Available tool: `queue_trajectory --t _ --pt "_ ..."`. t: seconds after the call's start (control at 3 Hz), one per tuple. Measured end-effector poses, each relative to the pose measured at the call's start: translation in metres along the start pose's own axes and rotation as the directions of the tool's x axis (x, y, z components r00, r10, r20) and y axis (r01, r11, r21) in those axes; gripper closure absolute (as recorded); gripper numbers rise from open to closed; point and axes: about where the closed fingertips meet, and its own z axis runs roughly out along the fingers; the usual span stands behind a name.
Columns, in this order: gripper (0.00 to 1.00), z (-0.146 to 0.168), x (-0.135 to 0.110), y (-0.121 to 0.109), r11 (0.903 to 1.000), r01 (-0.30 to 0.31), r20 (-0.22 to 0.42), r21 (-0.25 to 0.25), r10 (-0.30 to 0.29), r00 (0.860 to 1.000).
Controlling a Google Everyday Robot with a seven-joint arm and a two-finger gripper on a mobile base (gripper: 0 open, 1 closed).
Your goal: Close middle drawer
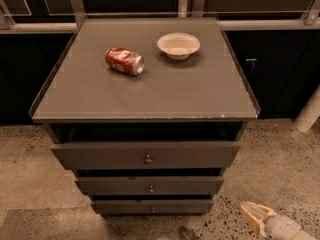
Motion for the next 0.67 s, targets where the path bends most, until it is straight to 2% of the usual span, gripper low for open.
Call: queue_trajectory --t 0.33,0.67 --pt "0.10 0.0000 0.0000 0.0000 1.0000 0.000 0.000 0.000 0.000 1.000" --pt "0.00 0.0001 0.0000 0.0000 1.0000 0.000 0.000 0.000 0.000 1.000"
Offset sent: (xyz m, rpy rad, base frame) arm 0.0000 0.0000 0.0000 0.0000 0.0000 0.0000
